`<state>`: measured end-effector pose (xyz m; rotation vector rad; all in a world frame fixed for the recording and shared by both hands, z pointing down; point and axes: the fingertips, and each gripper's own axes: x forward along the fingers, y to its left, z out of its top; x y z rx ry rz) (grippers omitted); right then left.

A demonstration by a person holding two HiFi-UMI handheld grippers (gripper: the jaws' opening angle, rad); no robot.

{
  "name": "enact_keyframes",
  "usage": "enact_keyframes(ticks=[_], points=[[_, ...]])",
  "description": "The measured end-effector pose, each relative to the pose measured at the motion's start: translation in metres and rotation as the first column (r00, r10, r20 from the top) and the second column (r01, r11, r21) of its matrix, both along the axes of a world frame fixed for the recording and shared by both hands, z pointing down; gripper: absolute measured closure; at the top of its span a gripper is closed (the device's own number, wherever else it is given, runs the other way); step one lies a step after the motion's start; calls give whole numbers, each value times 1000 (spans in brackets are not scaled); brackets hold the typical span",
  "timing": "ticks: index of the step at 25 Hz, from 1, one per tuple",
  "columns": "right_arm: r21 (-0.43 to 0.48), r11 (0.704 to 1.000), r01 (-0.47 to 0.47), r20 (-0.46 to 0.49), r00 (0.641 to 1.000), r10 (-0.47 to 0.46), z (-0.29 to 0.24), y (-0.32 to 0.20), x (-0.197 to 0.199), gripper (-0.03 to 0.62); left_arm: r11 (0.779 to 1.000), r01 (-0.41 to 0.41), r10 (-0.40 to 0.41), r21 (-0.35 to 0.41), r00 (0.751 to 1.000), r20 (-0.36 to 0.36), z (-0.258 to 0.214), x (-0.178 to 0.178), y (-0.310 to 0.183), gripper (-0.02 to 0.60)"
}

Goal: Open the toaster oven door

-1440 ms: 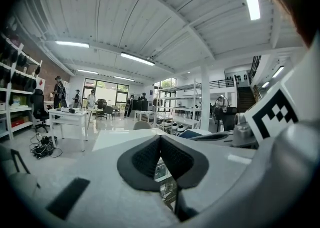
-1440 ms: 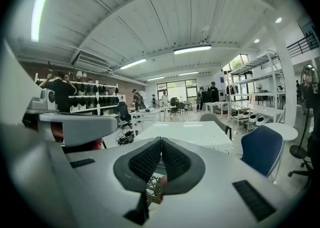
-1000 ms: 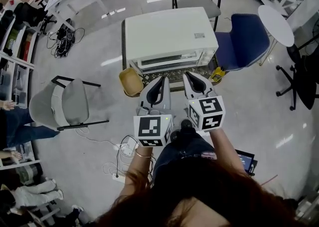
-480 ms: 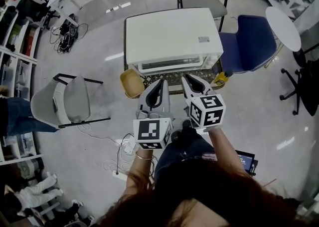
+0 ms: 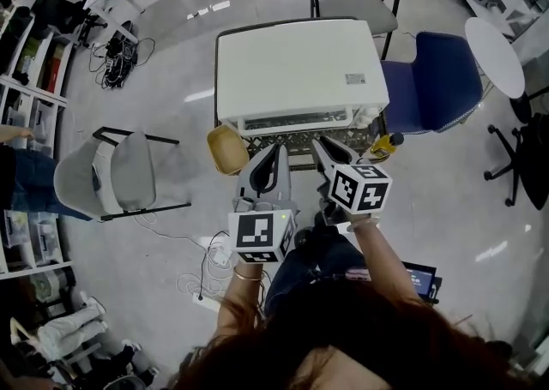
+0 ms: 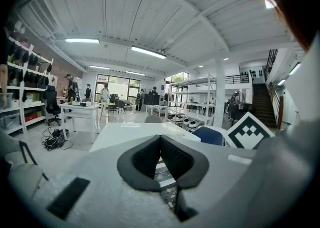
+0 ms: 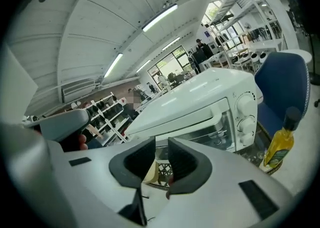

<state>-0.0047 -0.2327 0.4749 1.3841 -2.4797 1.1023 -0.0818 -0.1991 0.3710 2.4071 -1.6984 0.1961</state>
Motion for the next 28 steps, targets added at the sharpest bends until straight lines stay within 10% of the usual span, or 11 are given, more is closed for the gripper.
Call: enact_keyframes(ticks=[28], points=[[-249, 968, 5, 405, 909, 100, 28, -25, -5, 416, 996, -5, 6, -93, 1000, 12, 27, 3, -26, 569]])
